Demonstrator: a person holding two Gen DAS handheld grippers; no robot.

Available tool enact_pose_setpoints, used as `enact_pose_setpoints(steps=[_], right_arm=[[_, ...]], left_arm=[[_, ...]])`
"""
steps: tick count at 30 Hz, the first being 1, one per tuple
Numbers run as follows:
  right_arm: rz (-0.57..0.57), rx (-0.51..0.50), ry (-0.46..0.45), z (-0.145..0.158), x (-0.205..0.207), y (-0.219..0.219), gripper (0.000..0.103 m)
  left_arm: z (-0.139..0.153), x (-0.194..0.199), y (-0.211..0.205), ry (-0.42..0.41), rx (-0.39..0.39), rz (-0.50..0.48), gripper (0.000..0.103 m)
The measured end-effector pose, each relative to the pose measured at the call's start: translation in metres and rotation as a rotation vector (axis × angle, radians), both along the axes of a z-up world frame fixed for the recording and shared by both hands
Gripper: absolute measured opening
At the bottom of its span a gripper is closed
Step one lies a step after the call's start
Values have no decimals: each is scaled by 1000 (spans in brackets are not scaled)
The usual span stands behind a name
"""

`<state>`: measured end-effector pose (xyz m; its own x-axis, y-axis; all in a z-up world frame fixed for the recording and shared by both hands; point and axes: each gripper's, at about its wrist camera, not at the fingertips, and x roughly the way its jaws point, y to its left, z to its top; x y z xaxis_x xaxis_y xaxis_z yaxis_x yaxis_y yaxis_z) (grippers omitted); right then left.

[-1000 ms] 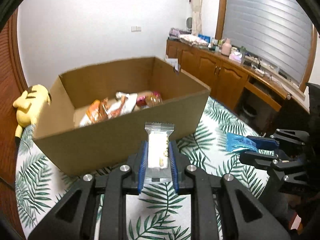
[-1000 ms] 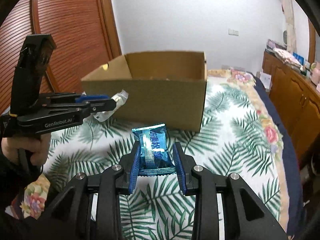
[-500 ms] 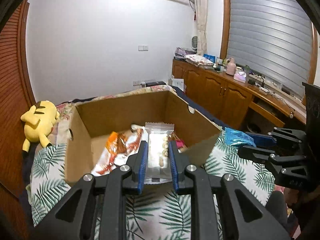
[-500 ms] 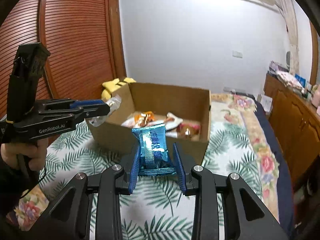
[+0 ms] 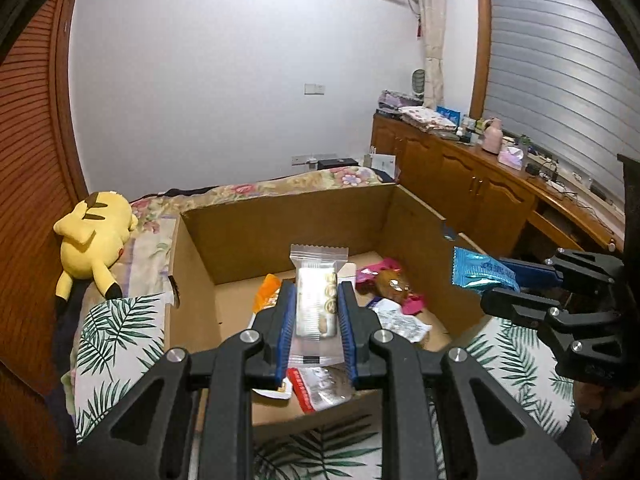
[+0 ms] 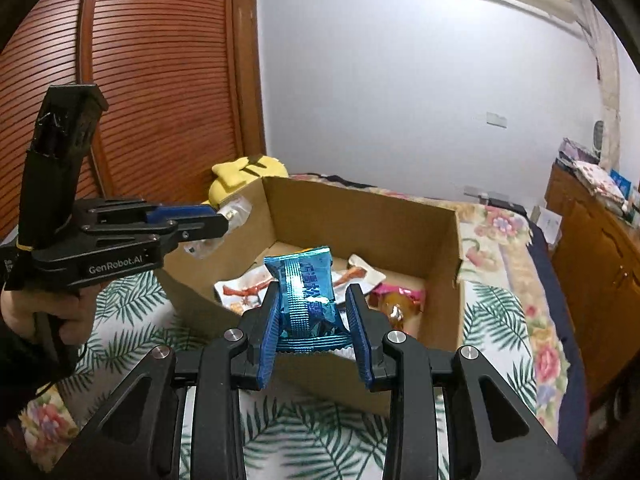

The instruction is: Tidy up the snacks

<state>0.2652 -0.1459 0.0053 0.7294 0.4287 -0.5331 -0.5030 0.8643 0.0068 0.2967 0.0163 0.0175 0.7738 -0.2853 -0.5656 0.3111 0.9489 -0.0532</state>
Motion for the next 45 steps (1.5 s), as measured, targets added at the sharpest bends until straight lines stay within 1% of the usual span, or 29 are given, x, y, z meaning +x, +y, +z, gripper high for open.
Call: enact_pose_setpoints(steps=[8, 13, 22, 26, 30, 33, 35, 37, 41, 45], right_arm=[[20, -16, 16, -13, 25, 18, 31], [24, -7, 59, -24, 39, 23, 31], [19, -7, 117, -40, 50, 24, 31], [12, 11, 131, -40, 52, 22, 31], [4, 3, 133, -40, 52, 24, 32], [-5, 6, 124, -37, 51, 25, 41], [-6, 18, 127, -36, 49, 25, 41], [-16, 26, 119, -33, 44, 24, 41], [-37, 63, 99, -24, 24, 18, 42], [-55, 83, 83, -15, 1, 10, 45]], left_arm=[[-15, 19, 3, 43, 14, 18, 19], [-28, 26, 3, 74, 24, 21, 19], [-38, 29, -4, 101, 40, 32, 20], [-40, 27, -9, 96, 59, 31, 24], [-38, 25, -8, 95, 49, 42, 35], [-33, 20, -7, 83, 52, 52, 39], [-30, 15, -5, 73, 53, 61, 40], [-24, 5, -5, 59, 50, 68, 42], [-12, -15, -4, 22, 69, 88, 48], [-2, -39, -3, -1, 78, 117, 50]])
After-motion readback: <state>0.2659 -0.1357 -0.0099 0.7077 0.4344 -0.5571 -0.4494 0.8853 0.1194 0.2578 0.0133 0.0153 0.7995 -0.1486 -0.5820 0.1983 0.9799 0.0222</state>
